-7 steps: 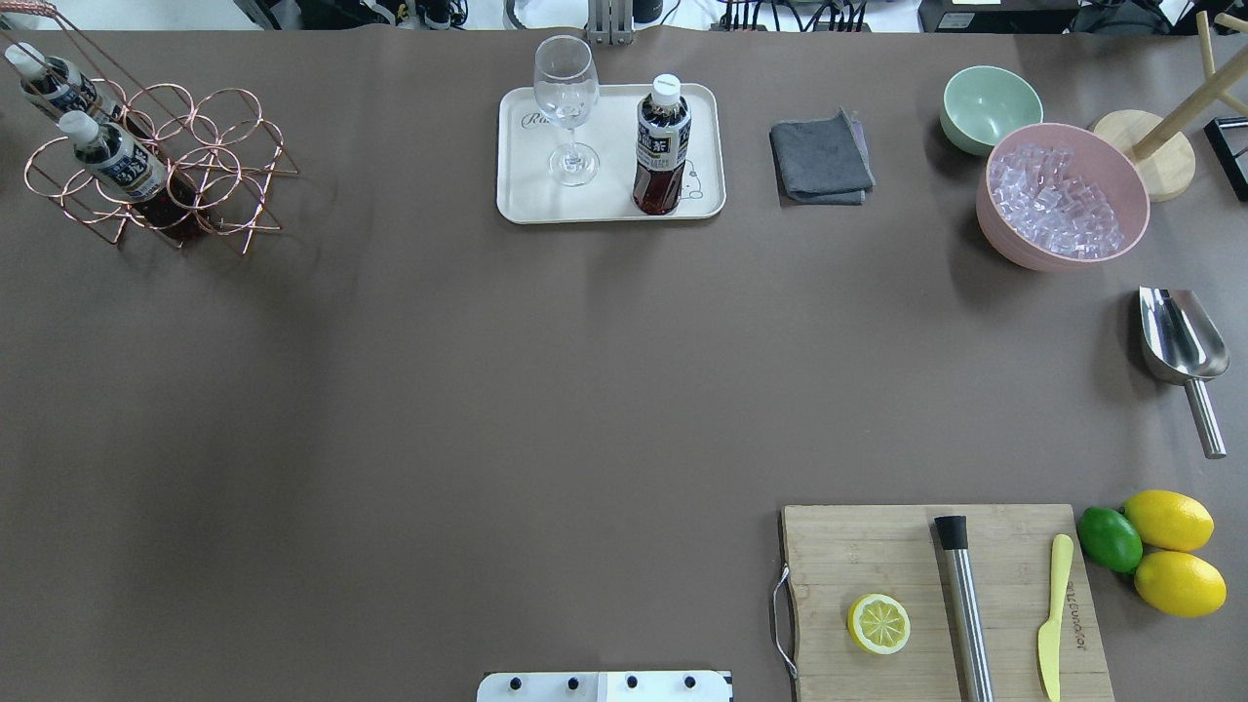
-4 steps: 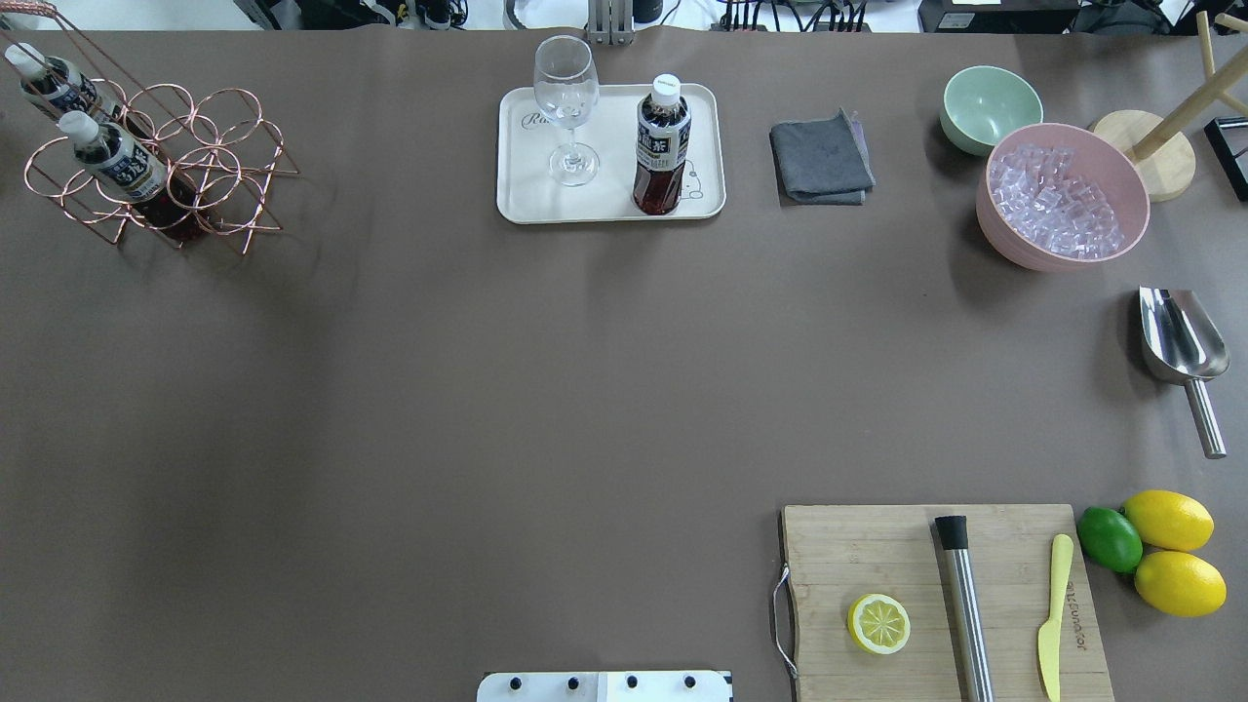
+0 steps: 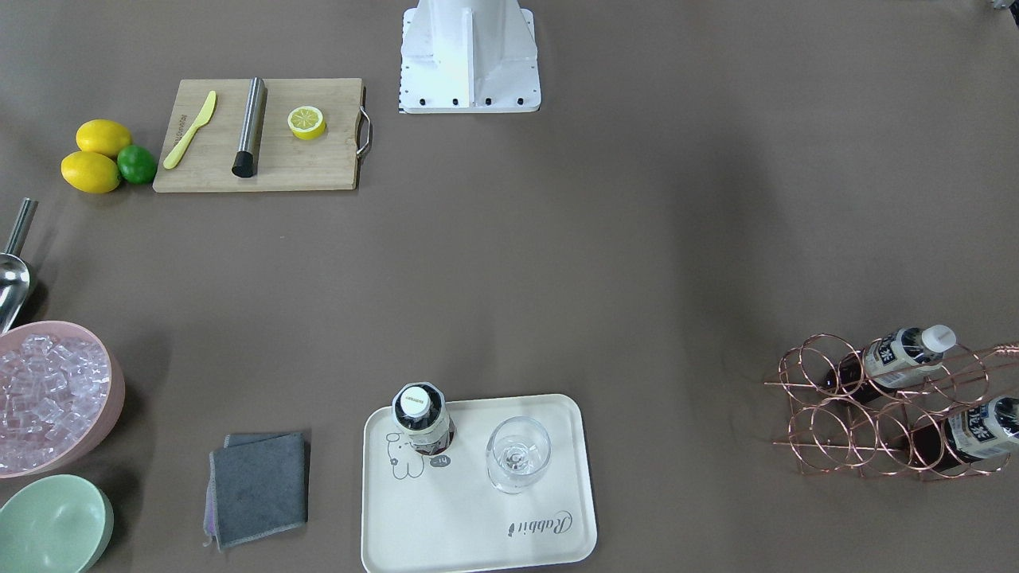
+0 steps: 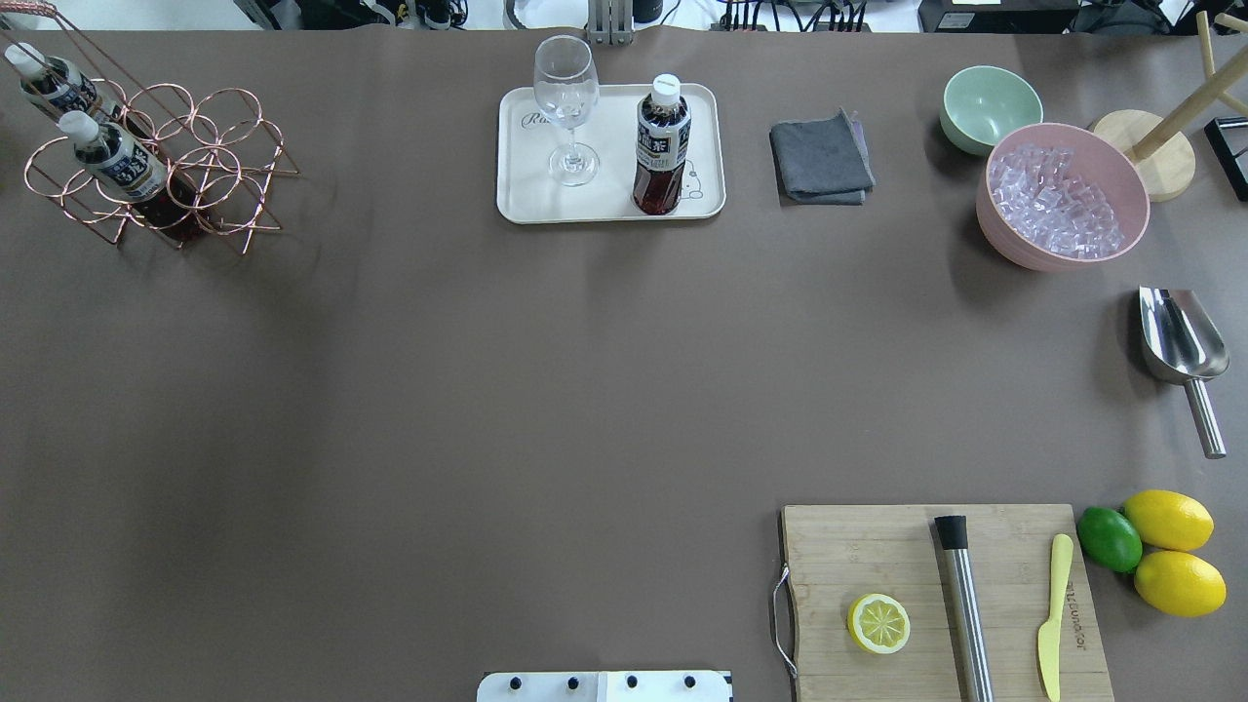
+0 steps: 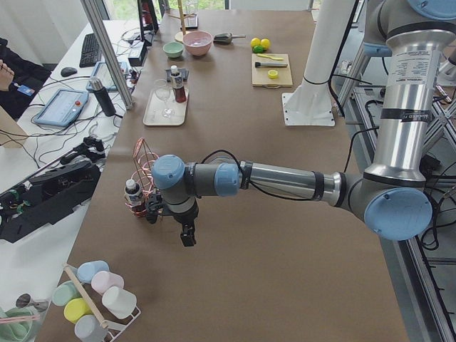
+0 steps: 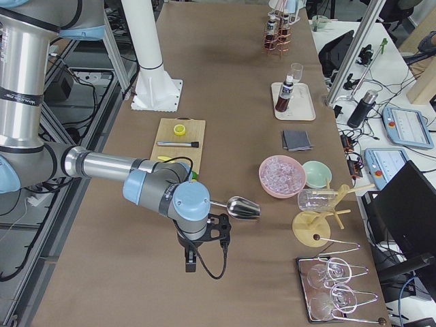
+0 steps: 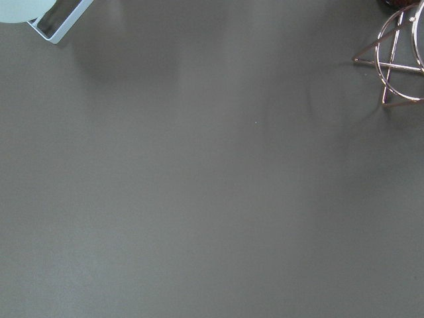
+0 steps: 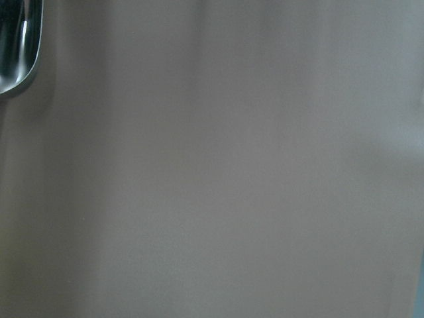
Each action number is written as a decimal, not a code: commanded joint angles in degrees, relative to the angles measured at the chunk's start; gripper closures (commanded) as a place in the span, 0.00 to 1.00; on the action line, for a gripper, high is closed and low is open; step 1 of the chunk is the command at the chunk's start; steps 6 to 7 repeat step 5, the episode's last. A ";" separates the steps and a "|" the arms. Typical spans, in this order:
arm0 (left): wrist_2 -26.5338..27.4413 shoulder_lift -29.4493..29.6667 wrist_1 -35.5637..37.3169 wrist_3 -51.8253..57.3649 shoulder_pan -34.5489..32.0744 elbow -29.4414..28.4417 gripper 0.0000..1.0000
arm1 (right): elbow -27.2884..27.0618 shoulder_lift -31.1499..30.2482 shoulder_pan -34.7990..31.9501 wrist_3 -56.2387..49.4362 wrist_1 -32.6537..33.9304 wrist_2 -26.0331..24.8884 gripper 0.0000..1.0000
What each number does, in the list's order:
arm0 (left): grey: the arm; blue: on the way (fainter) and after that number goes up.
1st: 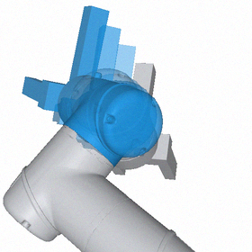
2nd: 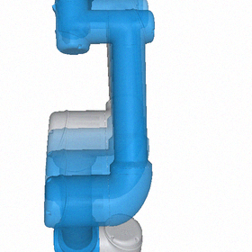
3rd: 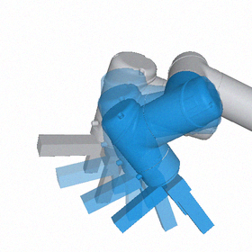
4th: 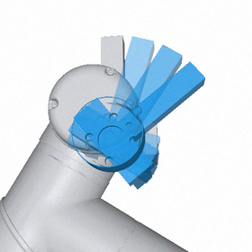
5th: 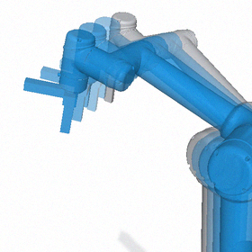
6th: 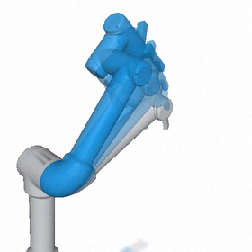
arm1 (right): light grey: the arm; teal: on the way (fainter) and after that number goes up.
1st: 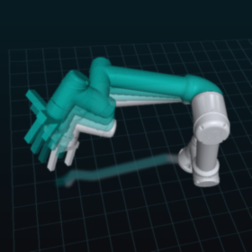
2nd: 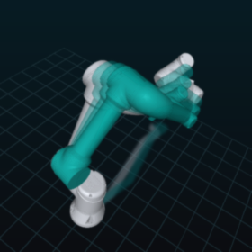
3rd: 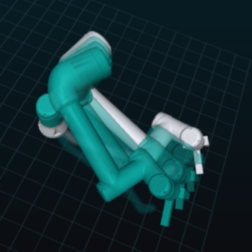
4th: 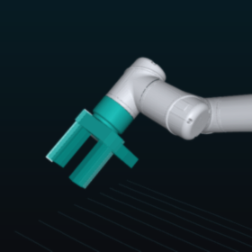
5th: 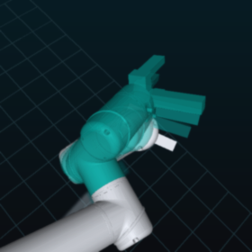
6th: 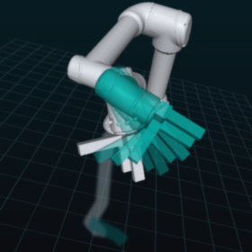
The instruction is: Take tea from basket to plate
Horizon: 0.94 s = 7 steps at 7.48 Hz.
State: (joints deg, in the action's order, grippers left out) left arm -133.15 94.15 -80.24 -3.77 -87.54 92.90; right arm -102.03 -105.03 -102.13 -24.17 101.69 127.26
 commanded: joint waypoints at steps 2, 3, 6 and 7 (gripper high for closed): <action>0.00 -0.02 0.00 0.08 0.00 0.00 0.01 | 1.13 0.00 0.00 0.00 -0.09 -0.09 0.00; 0.00 -0.02 0.00 0.17 0.00 0.00 0.01 | 1.40 0.00 0.00 -0.08 -0.09 -0.09 0.00; 0.00 -0.02 0.00 0.26 0.00 -0.09 0.01 | 2.10 0.00 0.00 -0.08 -0.09 -0.09 0.00; 0.00 -0.02 0.00 0.26 0.00 -0.09 0.01 | 2.10 0.00 0.00 -0.08 -0.09 -0.09 0.00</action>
